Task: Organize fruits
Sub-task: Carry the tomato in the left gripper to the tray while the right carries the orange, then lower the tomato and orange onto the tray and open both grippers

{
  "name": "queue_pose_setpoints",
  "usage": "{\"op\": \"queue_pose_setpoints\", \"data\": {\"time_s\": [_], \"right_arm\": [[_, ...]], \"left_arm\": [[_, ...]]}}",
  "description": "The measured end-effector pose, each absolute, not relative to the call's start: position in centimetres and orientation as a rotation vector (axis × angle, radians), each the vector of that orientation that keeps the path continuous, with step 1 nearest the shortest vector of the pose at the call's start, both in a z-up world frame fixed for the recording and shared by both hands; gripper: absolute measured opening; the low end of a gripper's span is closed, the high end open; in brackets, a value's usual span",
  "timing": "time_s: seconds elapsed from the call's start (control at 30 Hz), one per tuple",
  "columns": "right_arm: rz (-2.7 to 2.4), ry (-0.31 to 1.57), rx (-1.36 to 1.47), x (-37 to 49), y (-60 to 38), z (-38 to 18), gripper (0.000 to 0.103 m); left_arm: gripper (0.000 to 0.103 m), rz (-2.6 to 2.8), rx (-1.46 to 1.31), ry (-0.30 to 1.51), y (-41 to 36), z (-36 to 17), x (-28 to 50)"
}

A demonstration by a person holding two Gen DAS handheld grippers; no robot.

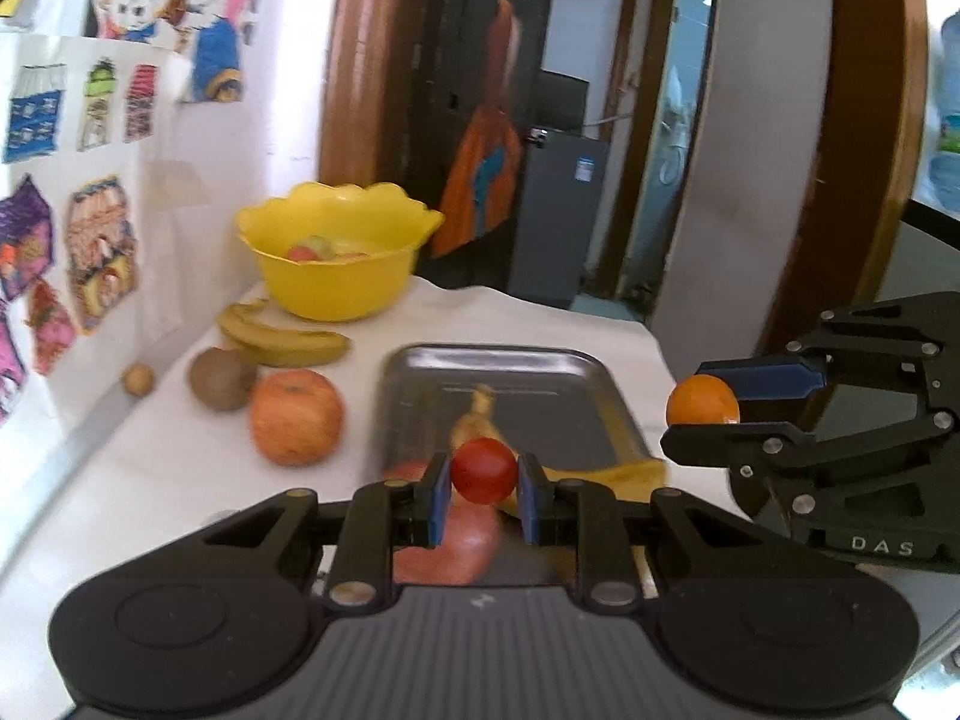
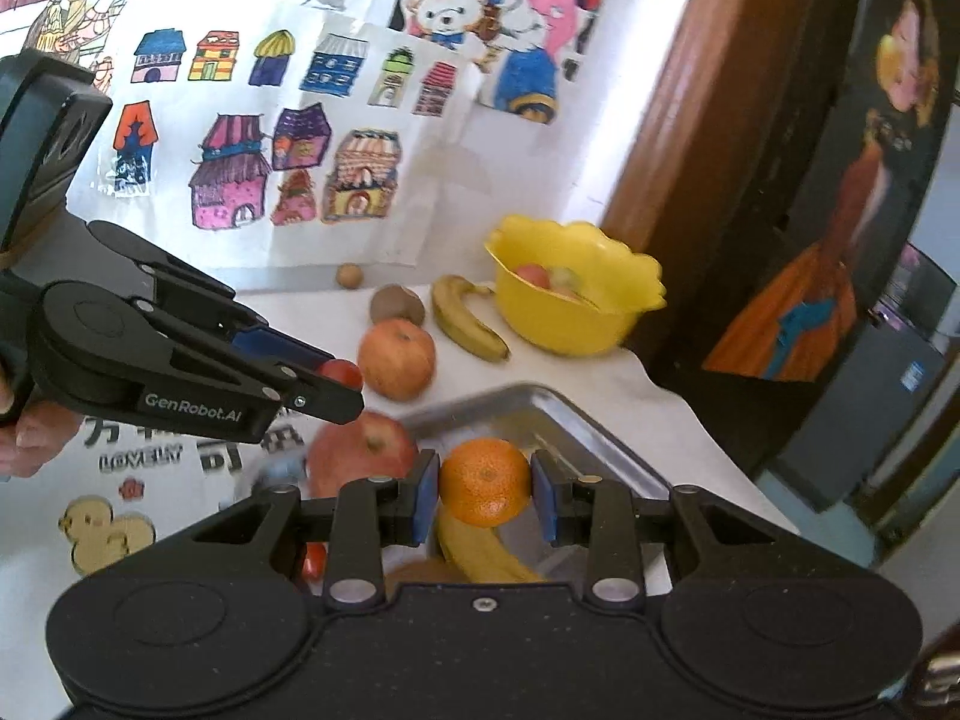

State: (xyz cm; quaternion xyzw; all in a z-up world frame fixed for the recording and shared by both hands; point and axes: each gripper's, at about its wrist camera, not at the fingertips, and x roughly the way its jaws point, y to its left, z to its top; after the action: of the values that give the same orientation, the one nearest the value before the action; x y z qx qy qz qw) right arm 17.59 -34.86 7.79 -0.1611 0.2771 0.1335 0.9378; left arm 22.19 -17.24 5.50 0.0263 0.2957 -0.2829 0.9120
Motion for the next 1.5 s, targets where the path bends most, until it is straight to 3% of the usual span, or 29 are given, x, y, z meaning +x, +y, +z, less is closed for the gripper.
{"op": "queue_pose_setpoints", "data": {"time_s": [0.57,1.4,1.5], "right_arm": [[0.232,0.592,-0.265,12.3,-36.2,2.2,0.035],[0.232,0.627,-0.177,13.0,-36.5,-1.3,0.035],[0.221,0.617,-0.173,13.0,-36.5,-1.4,0.048]], "left_arm": [[0.025,-0.559,0.098,0.669,-19.5,1.1,19.0],[0.026,-0.532,0.148,0.68,-21.3,-0.2,18.3],[0.033,-0.53,0.144,0.693,-21.2,-0.1,18.2]]}}
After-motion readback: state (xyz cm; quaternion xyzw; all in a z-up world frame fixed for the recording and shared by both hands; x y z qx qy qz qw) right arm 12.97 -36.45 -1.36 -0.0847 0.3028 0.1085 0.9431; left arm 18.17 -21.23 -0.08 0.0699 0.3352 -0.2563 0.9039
